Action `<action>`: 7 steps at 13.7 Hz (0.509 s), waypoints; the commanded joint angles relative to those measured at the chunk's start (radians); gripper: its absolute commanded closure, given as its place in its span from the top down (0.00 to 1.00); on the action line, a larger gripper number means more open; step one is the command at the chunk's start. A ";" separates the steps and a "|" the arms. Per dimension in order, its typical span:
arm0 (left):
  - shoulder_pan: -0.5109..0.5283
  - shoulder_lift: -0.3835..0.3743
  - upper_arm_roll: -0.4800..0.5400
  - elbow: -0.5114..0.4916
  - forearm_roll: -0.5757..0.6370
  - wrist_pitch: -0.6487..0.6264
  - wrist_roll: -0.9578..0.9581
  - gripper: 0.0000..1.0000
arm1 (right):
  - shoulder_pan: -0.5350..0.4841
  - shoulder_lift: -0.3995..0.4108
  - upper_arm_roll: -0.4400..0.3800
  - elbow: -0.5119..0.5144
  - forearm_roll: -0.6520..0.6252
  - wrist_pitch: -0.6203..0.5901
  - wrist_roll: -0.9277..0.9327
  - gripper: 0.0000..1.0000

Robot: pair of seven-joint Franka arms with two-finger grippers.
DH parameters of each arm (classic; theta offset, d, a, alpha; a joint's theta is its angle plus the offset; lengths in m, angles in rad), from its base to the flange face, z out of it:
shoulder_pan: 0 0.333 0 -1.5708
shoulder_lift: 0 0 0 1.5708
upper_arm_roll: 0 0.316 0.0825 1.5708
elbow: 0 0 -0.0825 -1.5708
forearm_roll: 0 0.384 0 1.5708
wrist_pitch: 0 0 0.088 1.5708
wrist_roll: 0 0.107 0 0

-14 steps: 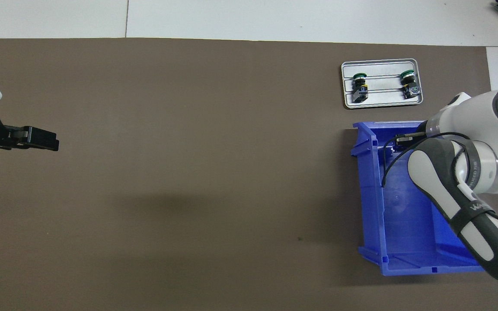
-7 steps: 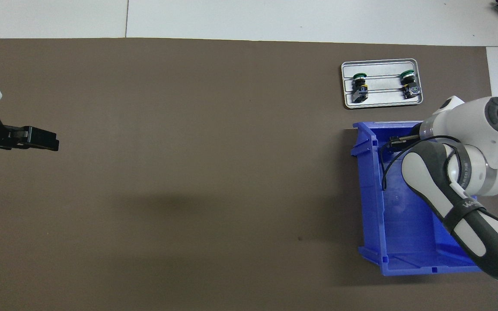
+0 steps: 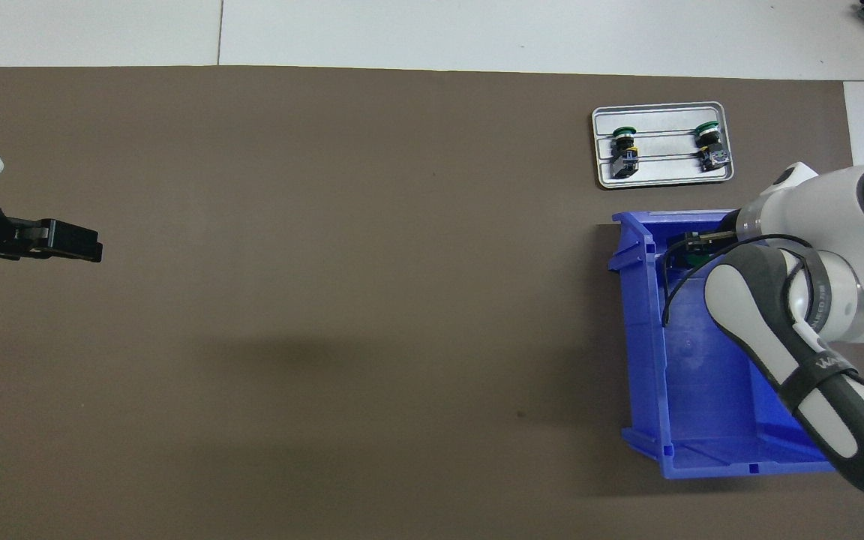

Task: Place and press button with both arms
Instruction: 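Carry the button into the blue bin and open the right gripper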

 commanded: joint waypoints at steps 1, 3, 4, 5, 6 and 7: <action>0.010 -0.015 -0.009 -0.014 0.016 0.002 -0.005 1.00 | -0.003 -0.098 0.009 -0.009 0.023 -0.070 0.084 0.94; 0.010 -0.015 -0.009 -0.014 0.016 0.002 -0.005 1.00 | 0.007 -0.158 0.011 -0.008 0.023 -0.115 0.162 0.97; 0.010 -0.015 -0.009 -0.014 0.014 0.002 -0.005 1.00 | 0.017 -0.184 0.011 0.009 0.023 -0.147 0.182 0.97; 0.010 -0.015 -0.009 -0.014 0.016 0.002 -0.005 1.00 | 0.020 -0.195 0.014 0.046 0.023 -0.203 0.208 0.97; 0.010 -0.015 -0.009 -0.014 0.014 0.002 -0.005 1.00 | 0.033 -0.195 0.014 0.099 0.023 -0.262 0.240 0.97; 0.010 -0.015 -0.009 -0.014 0.016 0.001 -0.005 1.00 | 0.051 -0.192 0.012 0.147 0.020 -0.311 0.277 0.97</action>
